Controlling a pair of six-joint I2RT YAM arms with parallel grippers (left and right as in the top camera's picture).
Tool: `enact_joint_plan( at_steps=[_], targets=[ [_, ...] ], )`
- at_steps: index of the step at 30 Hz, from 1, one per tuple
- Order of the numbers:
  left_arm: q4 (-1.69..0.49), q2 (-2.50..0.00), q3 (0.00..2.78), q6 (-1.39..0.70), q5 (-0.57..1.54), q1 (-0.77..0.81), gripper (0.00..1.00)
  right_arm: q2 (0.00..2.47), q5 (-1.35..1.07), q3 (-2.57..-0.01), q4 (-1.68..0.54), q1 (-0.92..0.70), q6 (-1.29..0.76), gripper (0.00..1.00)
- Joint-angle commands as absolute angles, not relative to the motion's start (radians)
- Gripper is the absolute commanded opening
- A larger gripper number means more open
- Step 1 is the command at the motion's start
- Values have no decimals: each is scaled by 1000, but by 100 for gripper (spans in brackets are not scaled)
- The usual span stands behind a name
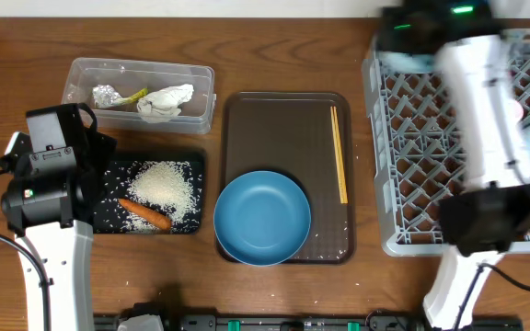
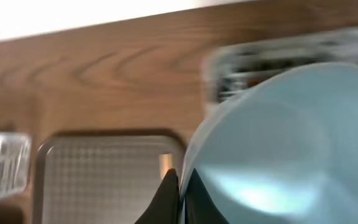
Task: Sort waste into correct bins and load items into the dishwasher rack
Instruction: 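Carry the small bowl to the rack's back edge and set it upside down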
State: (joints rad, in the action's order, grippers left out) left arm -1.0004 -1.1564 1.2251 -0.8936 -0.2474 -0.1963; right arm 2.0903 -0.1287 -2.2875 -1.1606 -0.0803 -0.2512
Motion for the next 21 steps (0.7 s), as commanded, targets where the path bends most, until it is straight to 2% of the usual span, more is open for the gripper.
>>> enact_joint_plan(
  at_steps=[1, 6, 14, 17, 21],
  targets=[
    [-1006, -1156, 1227, -892, -271, -201, 99, 2139, -508, -2263, -1168, 60, -120, 1],
    [-1006, -1156, 1227, -892, -271, -201, 99, 2182, -916, -2204, -1098, 239, -42, 1],
    [-1006, -1156, 1227, -892, -271, -201, 99, 2279, -1304, -2082, -921, 374, -28, 1],
    [-1006, -1156, 1227, -892, -271, -201, 99, 2318, -1409, -2079, -891, 387, -28, 1],
    [-1006, -1156, 1227, -892, -271, -201, 99, 2354, -1426, -2079, -883, 392, -33, 1]
  ],
)
